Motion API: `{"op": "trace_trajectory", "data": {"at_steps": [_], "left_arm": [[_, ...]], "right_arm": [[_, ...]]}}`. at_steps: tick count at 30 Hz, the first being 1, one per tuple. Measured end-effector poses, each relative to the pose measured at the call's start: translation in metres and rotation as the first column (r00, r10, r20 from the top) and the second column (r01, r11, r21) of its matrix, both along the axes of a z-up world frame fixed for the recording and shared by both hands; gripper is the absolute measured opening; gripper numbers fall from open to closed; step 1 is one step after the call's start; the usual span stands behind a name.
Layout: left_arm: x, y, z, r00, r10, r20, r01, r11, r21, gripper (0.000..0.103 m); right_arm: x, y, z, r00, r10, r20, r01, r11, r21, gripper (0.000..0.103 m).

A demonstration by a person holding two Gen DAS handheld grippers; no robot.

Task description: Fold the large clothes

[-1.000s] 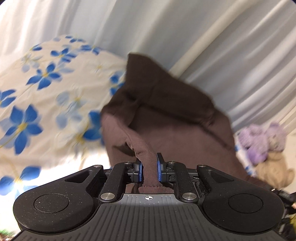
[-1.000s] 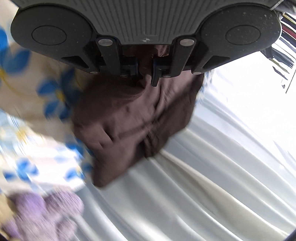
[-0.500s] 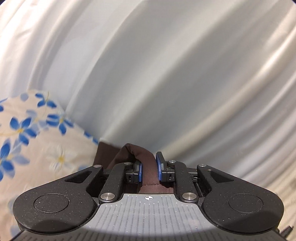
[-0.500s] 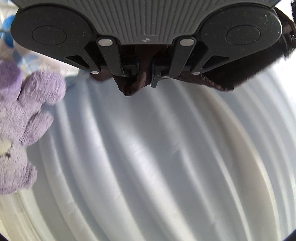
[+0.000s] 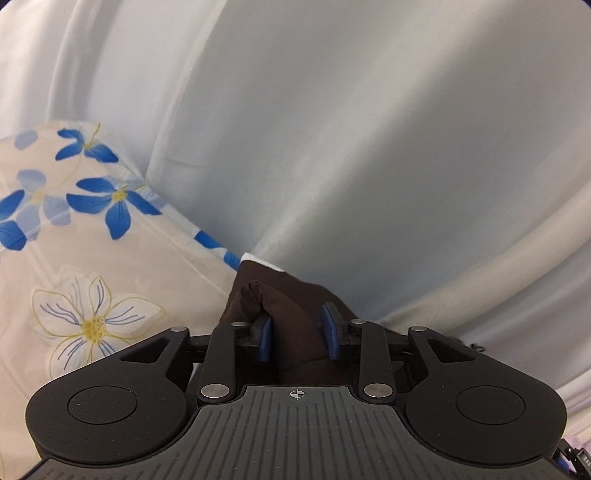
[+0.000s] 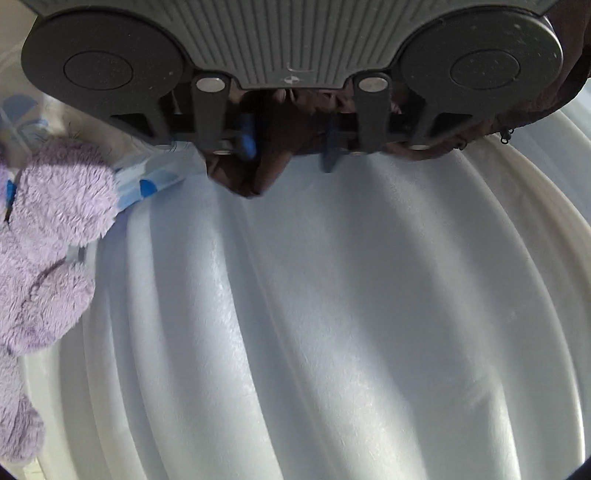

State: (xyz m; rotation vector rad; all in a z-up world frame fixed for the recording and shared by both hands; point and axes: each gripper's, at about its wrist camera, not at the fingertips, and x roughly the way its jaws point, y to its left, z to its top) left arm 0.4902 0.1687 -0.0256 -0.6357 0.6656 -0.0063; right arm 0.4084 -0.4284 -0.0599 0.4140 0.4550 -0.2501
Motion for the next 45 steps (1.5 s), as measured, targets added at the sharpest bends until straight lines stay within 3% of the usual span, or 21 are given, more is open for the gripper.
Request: {"op": "trace_trajectory", "data": {"at_steps": [1,3,5,8,10,13,15,17,19,20,23,27,29,32,34,37,41,45], "left_arm": [[-0.004,0.006,0.004,1.000,0.008,0.016,-0.008,1.000,-0.016,0.041],[-0.009,0.006,0.025,0.996,0.053,0.067,-0.058,0.996,0.074,0.063],[-0.013,-0.018,0.047,0.987,0.013,0.160,-0.043,0.982,0.184,0.064],[-0.013,-0.081,0.061,0.955,-0.151,0.255,0.086,0.964,0.252,0.075],[-0.010,-0.129,0.059,0.924,-0.243,0.296,0.142,0.935,0.325,0.083],[0.003,-0.189,0.039,0.896,-0.315,0.312,0.122,0.852,0.509,0.087],[0.016,-0.209,0.018,0.908,-0.325,0.263,0.116,0.800,0.588,0.088],[0.030,-0.209,-0.008,0.930,-0.312,0.194,0.144,0.795,0.589,0.090],[0.042,-0.197,-0.036,0.954,-0.272,0.125,0.161,0.819,0.550,0.093],[0.046,-0.192,-0.046,0.960,-0.260,0.107,0.169,0.837,0.520,0.093],[0.052,-0.189,-0.055,0.963,-0.258,0.075,0.187,0.845,0.501,0.093],[0.057,-0.176,-0.049,0.965,-0.259,0.044,0.215,0.875,0.433,0.093],[0.056,-0.170,-0.040,0.959,-0.283,0.014,0.240,0.838,0.490,0.093],[0.053,-0.150,-0.023,0.972,-0.234,0.025,0.162,0.743,0.650,0.094],[0.056,-0.135,-0.021,0.982,-0.188,0.017,0.126,0.720,0.682,0.094],[0.062,-0.121,-0.032,0.983,-0.184,-0.007,0.146,0.758,0.636,0.095],[0.064,-0.124,-0.041,0.982,-0.187,-0.011,0.149,0.743,0.653,0.097],[0.064,-0.120,-0.043,0.982,-0.190,-0.013,0.157,0.767,0.623,0.098]], "right_arm": [[-0.009,-0.002,0.011,0.998,-0.024,0.060,0.027,0.999,-0.047,0.085],[-0.013,0.004,0.025,0.994,-0.007,0.111,0.014,0.997,-0.069,0.085],[-0.001,0.026,0.028,0.989,0.082,0.124,-0.080,0.997,-0.024,0.084],[0.039,0.090,0.019,0.959,0.272,0.078,-0.270,0.962,-0.030,0.056],[0.062,0.129,0.006,0.929,0.363,0.067,-0.363,0.932,-0.022,0.028],[0.097,0.165,-0.015,0.928,0.371,0.016,-0.371,0.928,0.009,0.018],[0.111,0.173,-0.033,0.938,0.346,-0.025,-0.346,0.938,-0.013,0.017],[0.119,0.170,-0.060,0.943,0.322,-0.082,-0.327,0.943,-0.056,0.012],[0.120,0.165,-0.085,0.950,0.292,-0.112,-0.301,0.950,-0.081,0.011],[0.117,0.161,-0.090,0.953,0.292,-0.080,-0.297,0.953,-0.062,0.011],[0.121,0.159,-0.090,0.952,0.294,-0.078,-0.300,0.952,-0.068,0.011],[0.108,0.163,-0.089,0.946,0.320,-0.053,-0.321,0.947,0.001,0.011],[0.106,0.162,-0.080,0.939,0.335,-0.079,-0.339,0.939,-0.050,0.011],[0.099,0.130,-0.065,0.958,0.263,-0.112,-0.279,0.946,-0.168,0.014],[0.102,0.101,-0.068,0.958,0.228,-0.171,-0.258,0.950,-0.176,0.014],[0.100,0.078,-0.076,0.955,0.234,-0.183,-0.269,0.943,-0.197,0.013],[0.097,0.066,-0.090,0.956,0.249,-0.155,-0.267,0.957,-0.112,0.013],[0.090,0.063,-0.088,0.956,0.259,-0.139,-0.270,0.960,-0.071,0.013]]}}
